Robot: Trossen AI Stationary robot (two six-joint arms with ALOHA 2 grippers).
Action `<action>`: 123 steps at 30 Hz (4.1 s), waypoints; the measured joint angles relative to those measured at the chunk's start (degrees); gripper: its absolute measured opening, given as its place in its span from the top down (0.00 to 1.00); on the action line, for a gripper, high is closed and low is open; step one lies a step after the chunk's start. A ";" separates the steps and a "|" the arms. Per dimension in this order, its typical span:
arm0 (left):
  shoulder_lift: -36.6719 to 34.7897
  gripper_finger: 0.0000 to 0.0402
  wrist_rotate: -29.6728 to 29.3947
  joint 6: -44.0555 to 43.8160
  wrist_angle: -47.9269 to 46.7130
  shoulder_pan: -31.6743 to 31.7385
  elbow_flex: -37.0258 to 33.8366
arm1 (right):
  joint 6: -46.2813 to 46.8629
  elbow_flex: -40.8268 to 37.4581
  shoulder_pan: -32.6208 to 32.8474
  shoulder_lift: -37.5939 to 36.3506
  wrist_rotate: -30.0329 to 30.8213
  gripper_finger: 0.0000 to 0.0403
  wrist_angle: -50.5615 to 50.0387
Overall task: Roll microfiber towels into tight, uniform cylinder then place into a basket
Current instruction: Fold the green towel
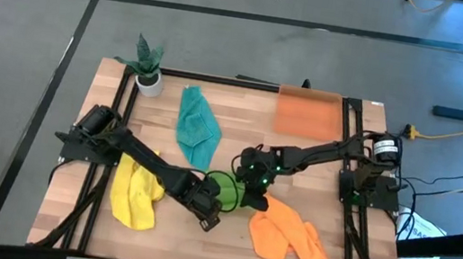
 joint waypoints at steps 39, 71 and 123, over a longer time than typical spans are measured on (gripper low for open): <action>6.19 0.89 -1.63 0.43 5.27 -4.36 0.02 | -2.72 0.00 8.85 3.85 12.78 0.77 3.22; 0.89 0.81 -8.19 9.59 -1.25 -5.98 -0.04 | -15.05 0.04 9.48 -3.65 22.39 0.65 -2.49; 0.96 0.74 -6.23 29.61 8.32 -6.77 0.07 | -14.60 0.02 14.75 -3.65 23.94 0.67 -2.04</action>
